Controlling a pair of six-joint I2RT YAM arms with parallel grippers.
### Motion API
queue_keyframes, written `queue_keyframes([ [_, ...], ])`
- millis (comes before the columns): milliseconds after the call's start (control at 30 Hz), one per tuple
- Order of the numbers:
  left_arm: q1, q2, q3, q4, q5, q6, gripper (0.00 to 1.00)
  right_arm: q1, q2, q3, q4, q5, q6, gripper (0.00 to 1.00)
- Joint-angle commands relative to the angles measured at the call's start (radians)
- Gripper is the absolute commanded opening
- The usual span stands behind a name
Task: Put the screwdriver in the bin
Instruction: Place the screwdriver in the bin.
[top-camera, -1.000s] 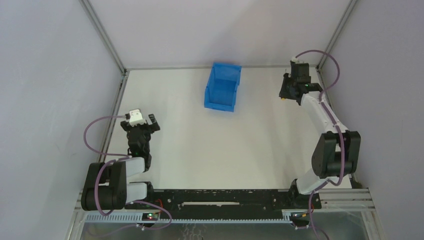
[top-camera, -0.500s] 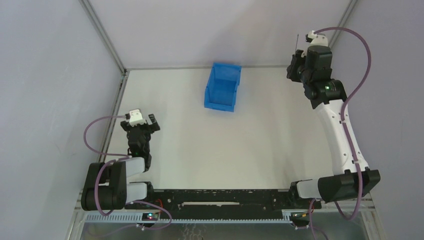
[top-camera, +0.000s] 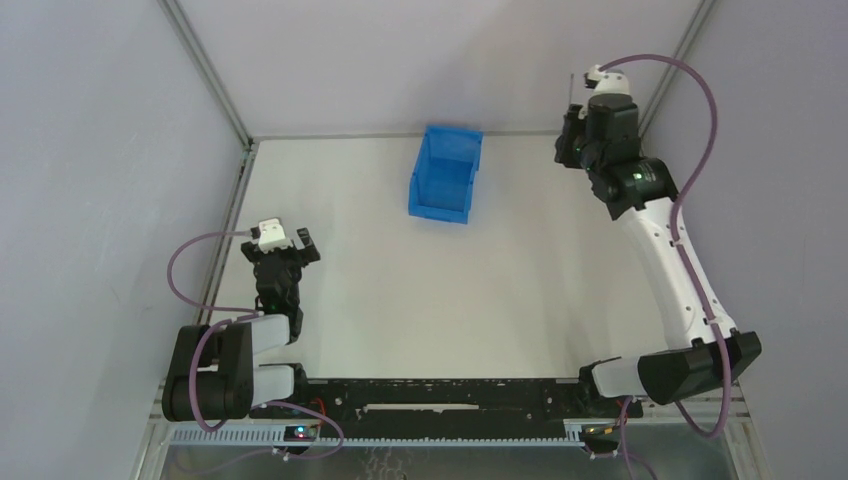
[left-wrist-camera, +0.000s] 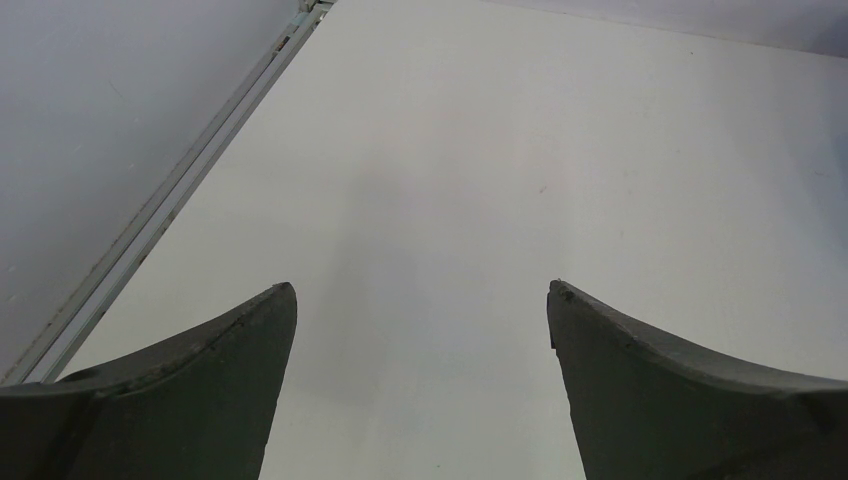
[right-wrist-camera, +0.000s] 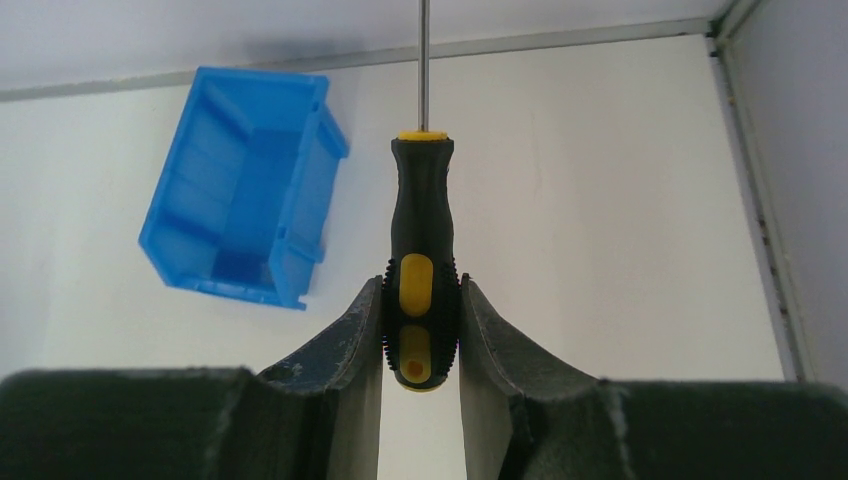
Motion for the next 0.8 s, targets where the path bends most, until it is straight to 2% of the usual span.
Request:
queue_keyframes([
  [0,0.005,-0.006,0.03,0.034,-0.012,0.02,1.0,0.092,0.053,0.05,0.032,0.056,0.037,0.19],
  [233,0.005,-0.006,0.029,0.035,-0.012,0.02,1.0,0.243,0.203,0.152,0.057,0.114,0.101,0.19],
  [433,0.005,-0.006,0.029,0.035,-0.011,0.02,1.0,0.352,0.389,0.339,0.042,0.158,0.129,0.19],
  [600,0.005,-0.007,0.03,0.035,-0.012,0.02,1.0,0.396,0.518,0.486,0.017,0.166,0.14,0.18],
  [767,0.005,-0.007,0.03,0.035,-0.012,0.02,1.0,0.401,0.59,0.527,0.041,0.163,0.144,0.18],
])
